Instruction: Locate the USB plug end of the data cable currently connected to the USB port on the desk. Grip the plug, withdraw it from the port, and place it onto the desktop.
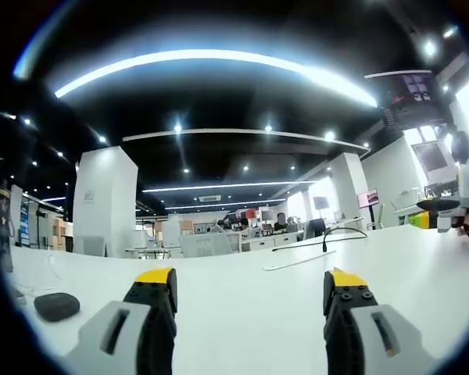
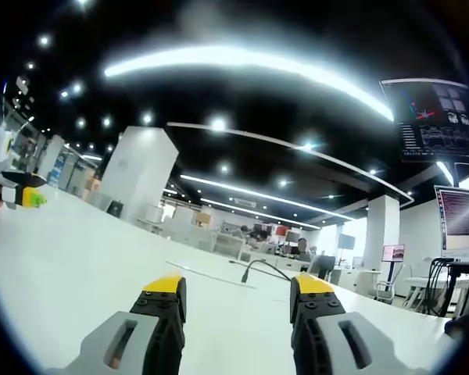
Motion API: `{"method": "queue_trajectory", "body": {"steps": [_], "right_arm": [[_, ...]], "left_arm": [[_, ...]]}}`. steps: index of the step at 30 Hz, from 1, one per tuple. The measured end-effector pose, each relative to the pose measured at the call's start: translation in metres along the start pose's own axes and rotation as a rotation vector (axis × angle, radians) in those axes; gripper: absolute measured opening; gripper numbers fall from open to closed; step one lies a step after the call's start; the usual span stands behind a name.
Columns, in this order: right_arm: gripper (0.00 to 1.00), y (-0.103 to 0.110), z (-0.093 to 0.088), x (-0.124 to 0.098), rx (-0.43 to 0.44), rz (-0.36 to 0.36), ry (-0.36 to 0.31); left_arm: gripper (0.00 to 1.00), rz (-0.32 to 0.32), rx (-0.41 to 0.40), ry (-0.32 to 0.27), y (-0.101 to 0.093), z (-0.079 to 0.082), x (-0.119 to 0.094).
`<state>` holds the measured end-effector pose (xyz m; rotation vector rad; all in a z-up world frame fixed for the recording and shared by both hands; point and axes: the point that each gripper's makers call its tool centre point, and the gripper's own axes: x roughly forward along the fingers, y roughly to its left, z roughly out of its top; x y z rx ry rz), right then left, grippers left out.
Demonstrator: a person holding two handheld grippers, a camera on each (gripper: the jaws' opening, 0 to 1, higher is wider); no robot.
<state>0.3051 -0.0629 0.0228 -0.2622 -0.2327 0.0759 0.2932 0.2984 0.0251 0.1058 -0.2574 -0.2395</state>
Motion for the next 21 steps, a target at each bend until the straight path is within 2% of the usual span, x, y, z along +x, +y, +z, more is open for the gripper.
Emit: {"method": "queue_trajectory", "body": {"steps": [21], "right_arm": [[0.53,-0.0005,-0.0007,0.0006,-0.011,-0.001,0.005]], "left_arm": [[0.76,-0.001,0.026,0.012,-0.0001,-0.0020,0.0006]]}}
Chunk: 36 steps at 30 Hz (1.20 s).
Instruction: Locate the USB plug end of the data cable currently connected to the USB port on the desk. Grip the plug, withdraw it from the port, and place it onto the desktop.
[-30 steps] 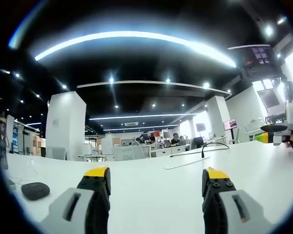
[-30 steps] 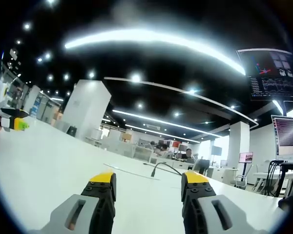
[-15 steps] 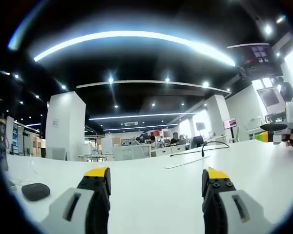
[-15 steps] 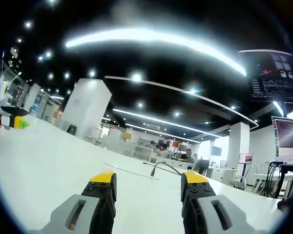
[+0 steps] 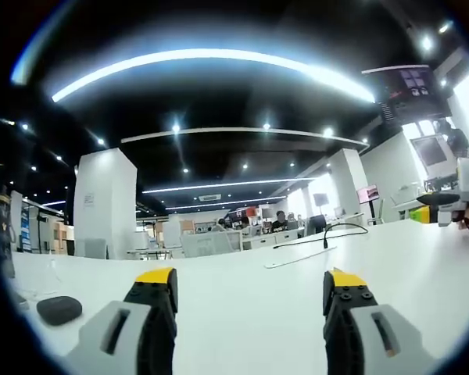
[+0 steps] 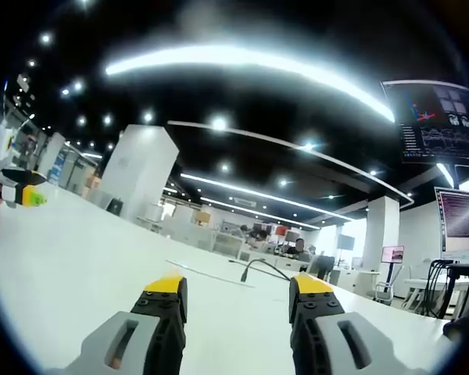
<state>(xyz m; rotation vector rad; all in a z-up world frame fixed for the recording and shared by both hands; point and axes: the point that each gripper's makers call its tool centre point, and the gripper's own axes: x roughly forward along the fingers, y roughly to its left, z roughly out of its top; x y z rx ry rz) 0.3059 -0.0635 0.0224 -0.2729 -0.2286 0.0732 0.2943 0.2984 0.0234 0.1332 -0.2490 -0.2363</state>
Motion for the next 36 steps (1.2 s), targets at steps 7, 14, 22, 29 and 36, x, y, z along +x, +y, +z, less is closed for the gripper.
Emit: {"method": "queue_trajectory", "body": {"steps": [7,14,22,29,36], "right_arm": [[0.53,-0.0001,-0.0008,0.0004,-0.006,0.000,0.004],[0.53,-0.0006,-0.0019,0.0007,-0.006,0.000,0.008],[0.53,-0.0008,-0.0039,0.0016,0.024,0.012,0.011],[0.53,0.0016,-0.0058,0.0018,0.014,0.021,0.022],[0.53,0.0039,-0.0051,0.0019,0.001,0.035,0.024]], "left_arm": [[0.76,-0.001,0.015,0.011,-0.0001,-0.0021,0.0005],[0.76,-0.006,0.037,0.024,-0.0017,-0.0044,0.0010],[0.76,-0.008,0.012,0.026,0.0004,-0.0053,0.0014],[0.76,-0.017,-0.009,0.025,0.0004,-0.0052,0.0011],[0.76,-0.010,-0.008,0.015,0.0048,0.0006,-0.0022]]}}
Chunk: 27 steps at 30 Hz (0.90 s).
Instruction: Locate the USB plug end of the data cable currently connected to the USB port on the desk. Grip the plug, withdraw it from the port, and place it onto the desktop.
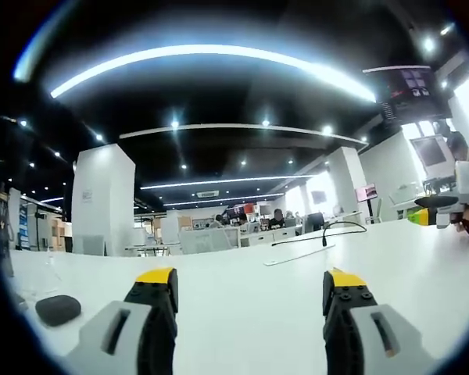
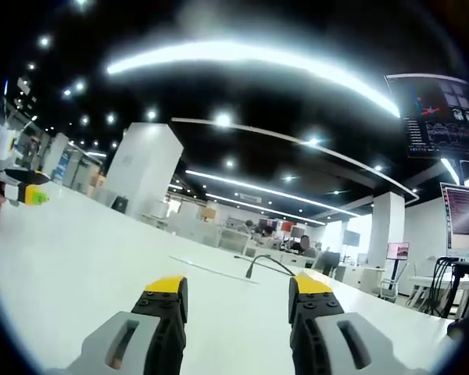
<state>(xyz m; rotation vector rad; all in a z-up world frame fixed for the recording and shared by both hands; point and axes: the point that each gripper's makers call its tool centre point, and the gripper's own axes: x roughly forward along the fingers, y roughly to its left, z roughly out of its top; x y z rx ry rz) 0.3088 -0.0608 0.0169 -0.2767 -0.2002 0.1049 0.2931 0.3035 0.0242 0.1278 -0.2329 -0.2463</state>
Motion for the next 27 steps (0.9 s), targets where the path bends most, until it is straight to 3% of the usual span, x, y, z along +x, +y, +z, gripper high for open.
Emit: {"method": "queue_trajectory", "body": {"steps": [19,27], "right_arm": [[0.53,-0.002,0.009,-0.001,-0.020,0.009,-0.013],[0.53,-0.010,0.036,-0.003,-0.048,0.002,-0.066]], "left_arm": [[0.76,0.004,0.039,-0.056,0.006,0.028,-0.005],[0.76,0.011,0.074,-0.093,0.012,0.049,-0.007]]}}
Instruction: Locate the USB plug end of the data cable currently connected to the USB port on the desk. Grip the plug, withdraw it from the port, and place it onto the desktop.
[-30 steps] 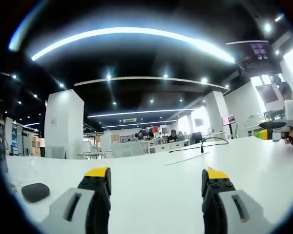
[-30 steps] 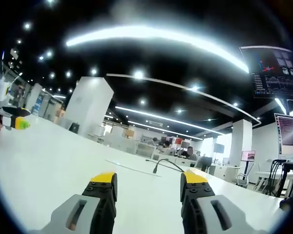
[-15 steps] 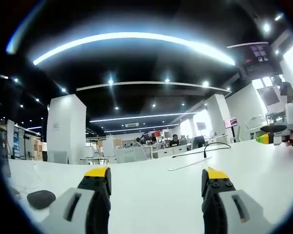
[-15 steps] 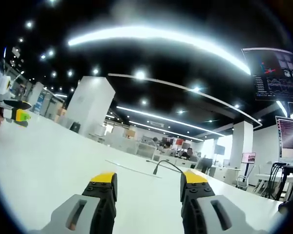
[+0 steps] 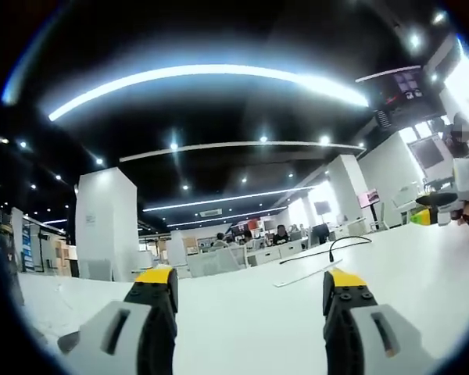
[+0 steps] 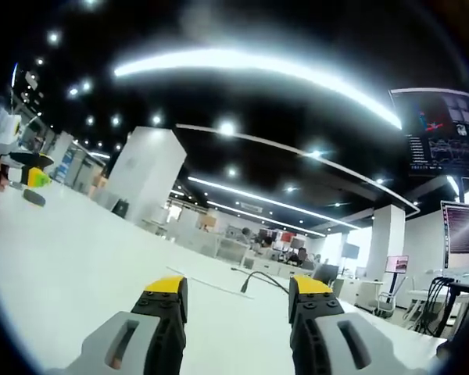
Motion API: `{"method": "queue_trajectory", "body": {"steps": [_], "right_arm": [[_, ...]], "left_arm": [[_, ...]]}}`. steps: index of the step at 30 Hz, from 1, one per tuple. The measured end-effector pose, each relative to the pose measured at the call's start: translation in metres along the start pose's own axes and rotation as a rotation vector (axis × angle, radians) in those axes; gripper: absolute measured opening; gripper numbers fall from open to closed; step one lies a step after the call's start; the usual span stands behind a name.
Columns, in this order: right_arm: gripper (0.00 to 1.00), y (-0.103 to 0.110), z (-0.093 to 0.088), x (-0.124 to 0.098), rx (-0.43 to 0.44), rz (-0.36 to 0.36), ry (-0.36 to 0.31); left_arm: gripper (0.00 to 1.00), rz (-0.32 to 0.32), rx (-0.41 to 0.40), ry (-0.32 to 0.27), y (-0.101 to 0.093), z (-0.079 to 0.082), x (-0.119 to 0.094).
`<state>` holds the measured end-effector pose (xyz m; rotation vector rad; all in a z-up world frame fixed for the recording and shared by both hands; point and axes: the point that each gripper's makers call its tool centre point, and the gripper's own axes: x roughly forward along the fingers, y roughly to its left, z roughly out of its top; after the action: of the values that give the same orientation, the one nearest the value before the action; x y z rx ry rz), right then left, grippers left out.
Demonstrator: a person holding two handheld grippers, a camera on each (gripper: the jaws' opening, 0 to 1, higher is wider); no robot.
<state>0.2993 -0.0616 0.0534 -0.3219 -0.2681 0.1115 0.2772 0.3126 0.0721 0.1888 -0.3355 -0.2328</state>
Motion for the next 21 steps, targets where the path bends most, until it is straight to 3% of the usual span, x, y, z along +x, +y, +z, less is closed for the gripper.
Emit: {"method": "queue_trajectory", "body": {"steps": [9,21], "right_arm": [[0.52,-0.004,0.030,0.000,-0.055,0.003,-0.061],[0.53,-0.008,0.068,0.000,-0.019,0.039,-0.151]], "left_arm": [[0.75,-0.022,0.018,-0.038,-0.005,0.018,0.005],[0.75,-0.105,0.033,-0.092,-0.024,0.047,0.020]]}}
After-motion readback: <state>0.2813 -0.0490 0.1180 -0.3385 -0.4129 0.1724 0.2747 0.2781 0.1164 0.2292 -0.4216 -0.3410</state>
